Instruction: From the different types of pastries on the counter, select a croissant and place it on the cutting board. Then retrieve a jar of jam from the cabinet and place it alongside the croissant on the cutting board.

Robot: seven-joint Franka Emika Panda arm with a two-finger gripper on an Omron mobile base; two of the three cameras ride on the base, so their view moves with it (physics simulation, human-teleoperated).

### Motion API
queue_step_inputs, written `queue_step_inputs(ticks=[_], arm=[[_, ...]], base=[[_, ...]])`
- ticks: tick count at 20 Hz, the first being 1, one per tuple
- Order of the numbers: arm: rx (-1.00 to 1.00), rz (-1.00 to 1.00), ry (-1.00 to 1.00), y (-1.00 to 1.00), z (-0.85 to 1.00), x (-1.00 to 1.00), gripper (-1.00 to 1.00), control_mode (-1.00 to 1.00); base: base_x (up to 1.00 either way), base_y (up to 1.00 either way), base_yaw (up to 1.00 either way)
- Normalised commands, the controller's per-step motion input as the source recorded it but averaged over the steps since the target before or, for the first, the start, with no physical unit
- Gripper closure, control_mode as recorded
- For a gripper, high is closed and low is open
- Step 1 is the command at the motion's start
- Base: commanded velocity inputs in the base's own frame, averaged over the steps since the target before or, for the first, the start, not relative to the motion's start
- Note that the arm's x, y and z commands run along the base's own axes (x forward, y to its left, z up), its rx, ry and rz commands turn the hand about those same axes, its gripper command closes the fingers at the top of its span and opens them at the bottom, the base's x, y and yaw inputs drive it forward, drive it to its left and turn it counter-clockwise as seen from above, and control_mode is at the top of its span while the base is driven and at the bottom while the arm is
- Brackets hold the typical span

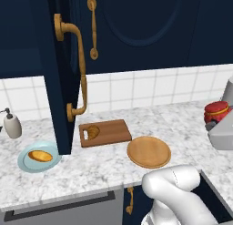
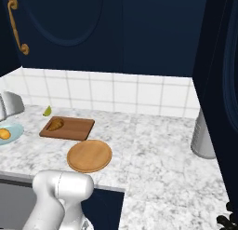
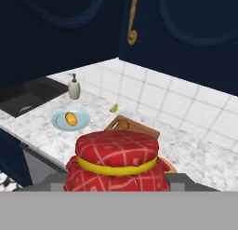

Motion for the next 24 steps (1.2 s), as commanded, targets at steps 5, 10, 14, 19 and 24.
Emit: queue_step_inputs(ticks=[5,10,14,19,24], arm=[[0.11,0.02,0.00,-0.96,-1.00,0.18,1.00,-1.00],[0.22,0.10,-0.32,-0.74,-0.93,0.48,1.00,-1.00],[0.18,0.02,0.10,-0.40,-0.46,1.00,1.00,-1.00],[0.16,0.25,-0.03,-0.40,-0.85,1.00,1.00,-1.00],[0.08,0.12,-0.15,0.49,-0.47,1.00,1.00,-1.00]], base=[[0.00,0.00,0.00],[0.00,0.00,0.00],[0.00,0.00,0.00],[0.00,0.00,0.00],[0.00,0.00,0.00]])
